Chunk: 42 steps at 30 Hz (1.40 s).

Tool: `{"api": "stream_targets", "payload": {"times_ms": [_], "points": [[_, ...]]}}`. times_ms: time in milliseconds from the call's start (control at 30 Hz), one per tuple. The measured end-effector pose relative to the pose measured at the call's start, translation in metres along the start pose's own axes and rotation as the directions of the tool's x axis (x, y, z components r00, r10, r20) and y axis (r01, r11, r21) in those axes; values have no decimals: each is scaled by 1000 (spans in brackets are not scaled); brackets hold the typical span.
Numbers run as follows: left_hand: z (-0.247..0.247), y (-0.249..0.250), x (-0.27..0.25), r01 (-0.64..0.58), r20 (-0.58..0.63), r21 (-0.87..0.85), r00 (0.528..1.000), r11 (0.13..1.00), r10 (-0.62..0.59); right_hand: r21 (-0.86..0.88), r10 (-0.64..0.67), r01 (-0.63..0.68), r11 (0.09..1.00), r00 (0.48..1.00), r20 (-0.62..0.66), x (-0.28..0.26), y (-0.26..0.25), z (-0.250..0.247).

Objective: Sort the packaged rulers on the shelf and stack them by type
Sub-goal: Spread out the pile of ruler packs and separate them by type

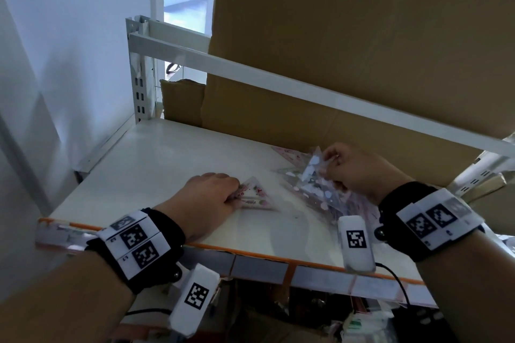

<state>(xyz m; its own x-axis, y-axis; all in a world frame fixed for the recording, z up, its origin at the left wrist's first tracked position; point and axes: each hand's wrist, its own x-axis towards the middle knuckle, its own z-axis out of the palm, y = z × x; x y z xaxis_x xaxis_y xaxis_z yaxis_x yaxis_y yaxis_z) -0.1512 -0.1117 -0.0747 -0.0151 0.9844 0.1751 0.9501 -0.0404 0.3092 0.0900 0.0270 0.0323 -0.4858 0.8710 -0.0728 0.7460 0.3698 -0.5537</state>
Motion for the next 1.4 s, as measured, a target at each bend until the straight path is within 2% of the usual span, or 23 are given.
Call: {"api": "stream_targets", "payload": {"times_ms": [167,300,400,467,533,600,633,700,767,867,1000,1133,1267,1400], "points": [[1,0,0,11,9,-4,1000,1000,-11,341,-71,60,938,997,19,-19,6,16],[-3,2,0,22,26,-24,999,999,-21,619,-5,45,784,998,-65,-30,6,45],[-6,4,0,37,49,-25,998,999,-36,694,40,1,720,998,-42,-34,4,70],[-6,5,-1,30,48,-15,998,999,-29,701,59,-19,713,998,-33,-35,4,82],[-7,6,-3,22,49,-21,999,1000,-21,612,45,6,791,997,-67,-35,7,91],[-7,6,-5,12,63,-19,998,1000,-11,333,-24,75,940,988,-154,-36,10,95],[-6,6,-6,6,71,-20,997,1000,-5,172,-76,108,979,980,-182,-37,11,95],[-7,6,-7,-10,89,-43,996,999,13,-63,-183,175,983,966,-184,-37,9,97],[-8,7,-8,-21,120,-43,992,999,26,-163,-240,212,964,956,-172,-35,4,101],[-6,5,-6,-28,133,19,991,999,25,-209,-238,201,957,956,-171,-33,-5,112],[-3,5,-4,-10,100,58,995,998,4,-139,-209,193,971,971,-113,-34,-17,123],[-5,6,-3,-2,43,-59,999,998,5,-260,-294,267,928,953,-71,-36,-20,125],[-7,4,-3,-20,-35,-217,999,976,12,-281,-261,225,933,960,-97,-37,-20,126],[0,1,-3,-26,-11,-112,1000,993,25,-346,-289,249,904,955,-67,-37,-21,130]]}}
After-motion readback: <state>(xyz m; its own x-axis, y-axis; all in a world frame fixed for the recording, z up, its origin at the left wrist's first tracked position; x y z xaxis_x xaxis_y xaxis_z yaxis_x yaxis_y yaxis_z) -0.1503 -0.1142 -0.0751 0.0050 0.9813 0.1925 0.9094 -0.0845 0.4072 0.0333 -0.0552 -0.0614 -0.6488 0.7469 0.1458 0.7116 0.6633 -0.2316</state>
